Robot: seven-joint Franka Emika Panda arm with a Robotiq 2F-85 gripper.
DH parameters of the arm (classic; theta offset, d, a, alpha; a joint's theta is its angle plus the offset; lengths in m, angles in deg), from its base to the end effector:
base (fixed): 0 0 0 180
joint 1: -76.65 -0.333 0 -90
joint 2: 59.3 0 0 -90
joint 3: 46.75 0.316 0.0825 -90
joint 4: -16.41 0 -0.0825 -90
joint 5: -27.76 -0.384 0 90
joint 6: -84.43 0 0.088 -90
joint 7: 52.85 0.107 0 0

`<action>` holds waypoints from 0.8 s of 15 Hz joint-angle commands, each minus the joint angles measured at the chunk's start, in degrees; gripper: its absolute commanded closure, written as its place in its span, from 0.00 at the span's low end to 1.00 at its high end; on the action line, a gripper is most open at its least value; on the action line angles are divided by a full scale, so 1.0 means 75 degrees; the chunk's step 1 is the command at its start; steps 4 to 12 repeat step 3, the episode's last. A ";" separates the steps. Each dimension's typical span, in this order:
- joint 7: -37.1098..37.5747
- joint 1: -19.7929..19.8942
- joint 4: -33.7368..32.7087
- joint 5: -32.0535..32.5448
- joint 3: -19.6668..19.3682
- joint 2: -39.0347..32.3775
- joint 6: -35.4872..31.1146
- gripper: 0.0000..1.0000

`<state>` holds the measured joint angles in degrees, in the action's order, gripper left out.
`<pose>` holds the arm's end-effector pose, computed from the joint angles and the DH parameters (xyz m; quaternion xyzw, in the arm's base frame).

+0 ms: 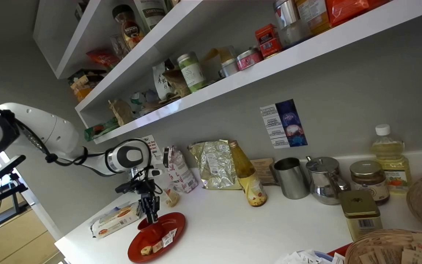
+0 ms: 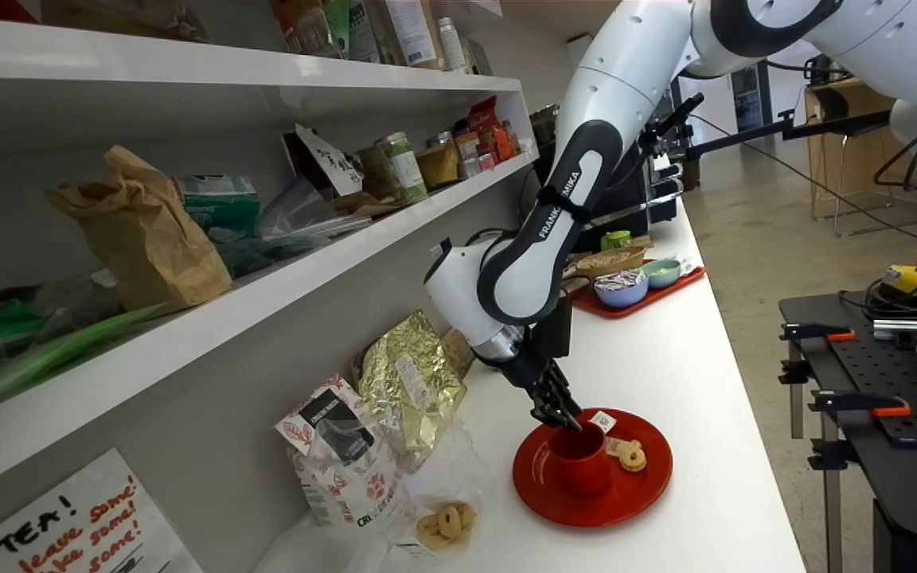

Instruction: Put the cup on the plate

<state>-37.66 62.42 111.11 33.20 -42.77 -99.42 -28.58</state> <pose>0.6105 0.1907 0.1781 0.9809 0.0485 -0.1754 0.0692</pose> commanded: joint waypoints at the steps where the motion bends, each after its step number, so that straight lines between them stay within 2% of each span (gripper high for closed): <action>1: -0.0012 -0.0031 -0.0044 -0.0025 -0.0030 -0.0029 0.0023 0.57; 12: -0.0013 -0.0031 -0.0062 -0.0028 -0.0030 -0.0051 0.0025 0.57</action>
